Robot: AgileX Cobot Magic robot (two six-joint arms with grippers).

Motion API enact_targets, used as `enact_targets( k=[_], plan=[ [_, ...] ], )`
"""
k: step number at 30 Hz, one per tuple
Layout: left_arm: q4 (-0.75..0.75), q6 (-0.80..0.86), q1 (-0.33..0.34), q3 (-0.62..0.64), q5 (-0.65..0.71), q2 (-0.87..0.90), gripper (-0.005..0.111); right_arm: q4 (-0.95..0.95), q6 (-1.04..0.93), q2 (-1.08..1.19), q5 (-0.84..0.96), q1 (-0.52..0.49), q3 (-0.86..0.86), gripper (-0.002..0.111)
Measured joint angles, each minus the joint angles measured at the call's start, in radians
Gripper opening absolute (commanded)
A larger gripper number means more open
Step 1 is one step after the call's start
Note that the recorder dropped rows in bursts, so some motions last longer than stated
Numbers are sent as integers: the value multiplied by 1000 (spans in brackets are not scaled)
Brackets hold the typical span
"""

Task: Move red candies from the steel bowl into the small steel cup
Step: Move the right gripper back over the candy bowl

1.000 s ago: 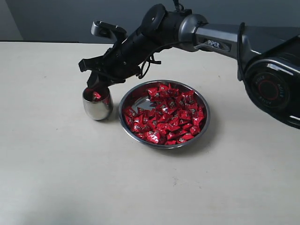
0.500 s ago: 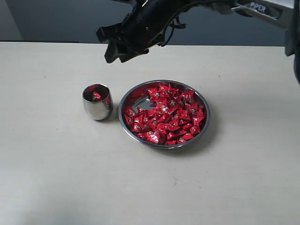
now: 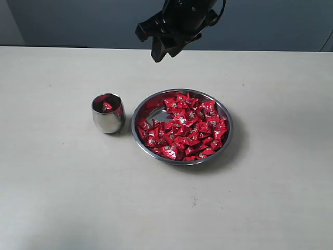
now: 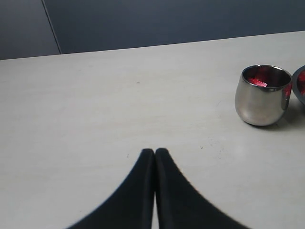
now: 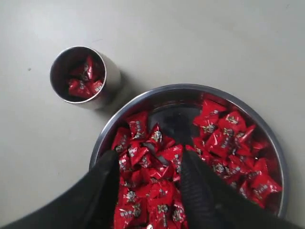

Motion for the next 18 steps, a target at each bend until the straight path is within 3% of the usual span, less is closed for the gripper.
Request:
enact_targets(
  k=[6, 18],
  plan=[
    [0, 0, 0, 0, 0, 0, 0, -28, 0, -69, 8, -5, 65, 40],
    [0, 0, 0, 0, 0, 0, 0, -43, 2, -342, -161, -50, 460, 40]
  ],
)
